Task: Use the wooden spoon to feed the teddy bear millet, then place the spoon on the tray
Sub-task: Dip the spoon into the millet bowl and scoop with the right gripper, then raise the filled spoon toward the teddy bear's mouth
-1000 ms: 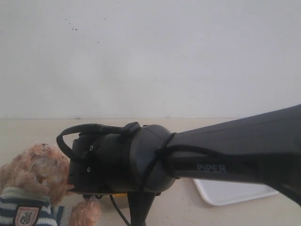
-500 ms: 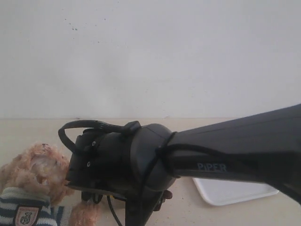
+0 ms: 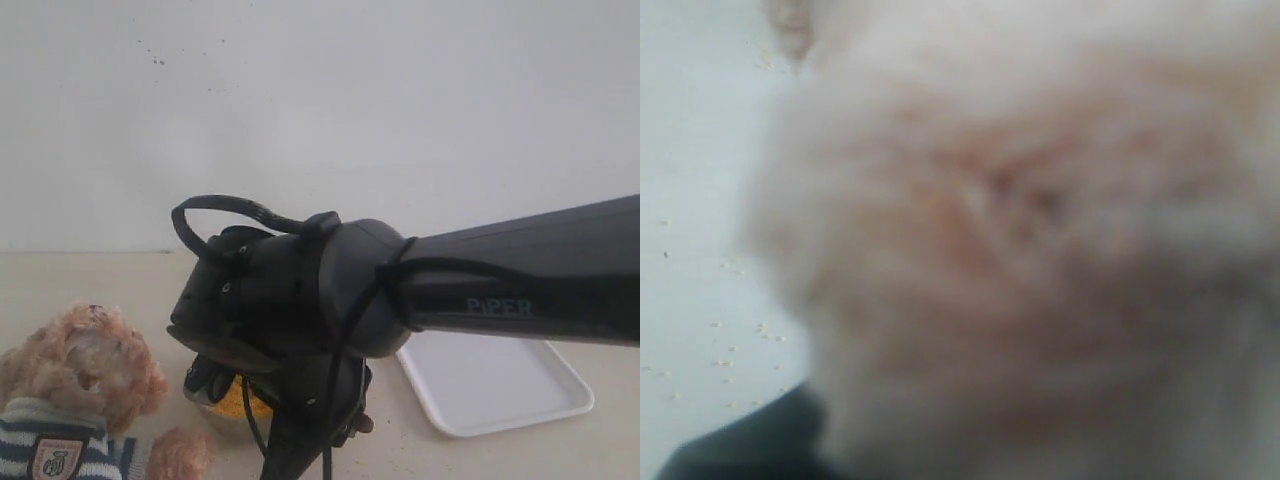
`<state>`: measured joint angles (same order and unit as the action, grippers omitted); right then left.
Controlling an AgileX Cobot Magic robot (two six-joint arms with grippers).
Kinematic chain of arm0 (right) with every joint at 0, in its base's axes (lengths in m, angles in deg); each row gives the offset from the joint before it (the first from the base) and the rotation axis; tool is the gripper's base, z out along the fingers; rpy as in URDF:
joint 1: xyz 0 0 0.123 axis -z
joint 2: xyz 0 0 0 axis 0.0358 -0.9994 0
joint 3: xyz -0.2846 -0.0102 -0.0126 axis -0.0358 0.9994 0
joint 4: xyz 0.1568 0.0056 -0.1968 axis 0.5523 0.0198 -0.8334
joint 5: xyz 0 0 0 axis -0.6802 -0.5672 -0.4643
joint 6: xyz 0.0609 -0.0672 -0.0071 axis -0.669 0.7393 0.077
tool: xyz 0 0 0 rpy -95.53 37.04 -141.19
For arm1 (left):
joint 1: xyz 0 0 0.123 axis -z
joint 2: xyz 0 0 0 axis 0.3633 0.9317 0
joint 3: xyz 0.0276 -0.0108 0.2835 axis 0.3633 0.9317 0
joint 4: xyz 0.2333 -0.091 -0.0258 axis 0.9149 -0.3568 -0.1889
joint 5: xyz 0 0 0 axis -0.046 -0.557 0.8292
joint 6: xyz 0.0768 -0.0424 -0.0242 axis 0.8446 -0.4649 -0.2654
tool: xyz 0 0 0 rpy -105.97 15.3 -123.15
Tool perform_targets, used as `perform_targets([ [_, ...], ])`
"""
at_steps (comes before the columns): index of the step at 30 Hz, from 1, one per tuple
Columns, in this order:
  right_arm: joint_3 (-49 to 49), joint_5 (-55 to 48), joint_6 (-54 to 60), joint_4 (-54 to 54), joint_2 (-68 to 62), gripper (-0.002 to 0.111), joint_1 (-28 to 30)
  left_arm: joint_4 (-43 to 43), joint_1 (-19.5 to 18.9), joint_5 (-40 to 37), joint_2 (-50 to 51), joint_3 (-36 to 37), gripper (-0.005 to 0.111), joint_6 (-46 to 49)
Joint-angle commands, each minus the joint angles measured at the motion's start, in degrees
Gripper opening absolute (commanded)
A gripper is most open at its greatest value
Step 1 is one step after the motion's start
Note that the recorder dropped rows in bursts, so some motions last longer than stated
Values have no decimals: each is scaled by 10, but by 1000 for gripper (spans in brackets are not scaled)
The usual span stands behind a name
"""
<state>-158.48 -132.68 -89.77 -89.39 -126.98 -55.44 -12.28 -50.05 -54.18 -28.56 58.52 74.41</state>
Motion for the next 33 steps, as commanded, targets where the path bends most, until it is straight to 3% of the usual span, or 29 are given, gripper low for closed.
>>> perform_targets([
  [1, -4, 6, 2, 16, 17, 3, 6, -14, -2, -13, -4, 1, 4, 5],
  [5, -4, 4, 2, 37, 23, 3, 22, -14, -2, -13, -4, 1, 4, 5],
  [12, -4, 13, 69, 166, 58, 3, 50, -14, -2, -13, -4, 1, 4, 5],
  [22, -4, -9, 85, 164, 103, 3, 50, -14, -2, -13, -4, 1, 4, 5],
  [33, -4, -25, 123, 249, 154, 3, 49, -14, -2, -13, -4, 1, 4, 5],
])
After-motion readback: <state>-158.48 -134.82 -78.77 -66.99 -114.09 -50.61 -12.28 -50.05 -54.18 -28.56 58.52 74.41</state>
